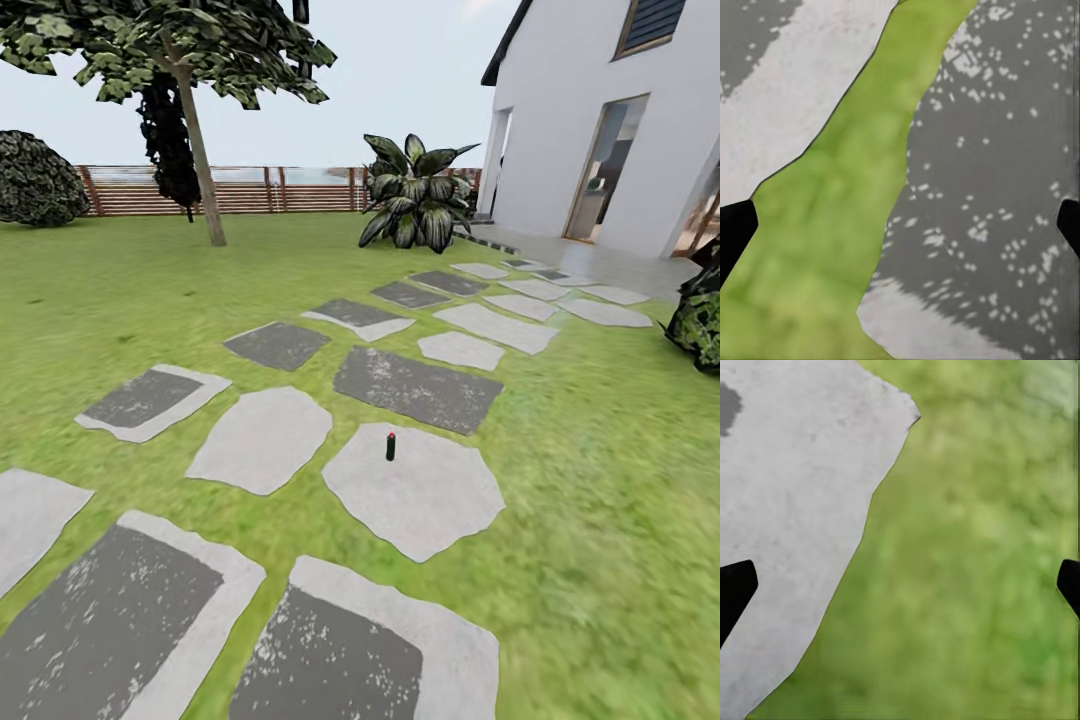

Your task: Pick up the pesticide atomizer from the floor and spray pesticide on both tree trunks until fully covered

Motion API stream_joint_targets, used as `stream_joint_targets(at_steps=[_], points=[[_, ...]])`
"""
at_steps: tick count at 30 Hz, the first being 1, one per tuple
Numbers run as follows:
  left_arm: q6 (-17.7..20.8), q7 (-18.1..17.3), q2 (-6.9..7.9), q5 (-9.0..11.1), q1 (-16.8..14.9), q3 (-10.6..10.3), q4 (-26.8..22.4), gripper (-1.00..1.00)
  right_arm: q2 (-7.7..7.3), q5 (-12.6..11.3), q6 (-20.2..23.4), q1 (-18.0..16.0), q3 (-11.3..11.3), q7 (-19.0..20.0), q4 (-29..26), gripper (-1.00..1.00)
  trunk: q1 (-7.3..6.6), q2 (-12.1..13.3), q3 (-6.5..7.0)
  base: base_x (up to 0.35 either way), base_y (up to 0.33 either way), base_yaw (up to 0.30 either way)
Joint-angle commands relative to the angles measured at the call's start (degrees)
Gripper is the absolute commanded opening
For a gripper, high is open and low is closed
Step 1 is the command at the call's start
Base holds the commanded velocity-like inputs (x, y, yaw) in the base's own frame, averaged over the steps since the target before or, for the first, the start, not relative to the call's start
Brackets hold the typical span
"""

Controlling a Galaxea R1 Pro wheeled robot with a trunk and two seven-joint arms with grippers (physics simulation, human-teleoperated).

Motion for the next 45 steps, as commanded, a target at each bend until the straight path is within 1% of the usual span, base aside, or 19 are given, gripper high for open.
stream_joint_targets(at_steps=[1,5,30,45], points=[[0.00,0.00,0.00,0.01,0.00,0.02,0.00,1.00,0.01,0.00,0.00,0.00,0.00,0.01,0.00,1.00,0.00,0.00,0.00,0.293,-0.139,0.000],[0.00,0.00,0.00,0.01,0.00,-0.02,0.00,1.00,-0.01,-0.08,0.00,0.00,0.00,0.06,0.00,1.00,0.00,0.00,0.00,0.293,-0.139,-0.199],[0.00,0.00,0.00,0.03,0.00,0.06,0.00,1.00,0.00,-0.09,0.00,0.00,0.00,0.06,0.00,1.00,0.00,0.00,0.00,0.286,-0.154,-0.293],[0.00,0.00,0.00,-0.04,0.00,-0.02,0.00,1.00,0.02,-0.09,0.00,0.00,0.00,0.00,0.00,1.00,0.00,0.00,0.00,0.281,-0.165,-0.019]])
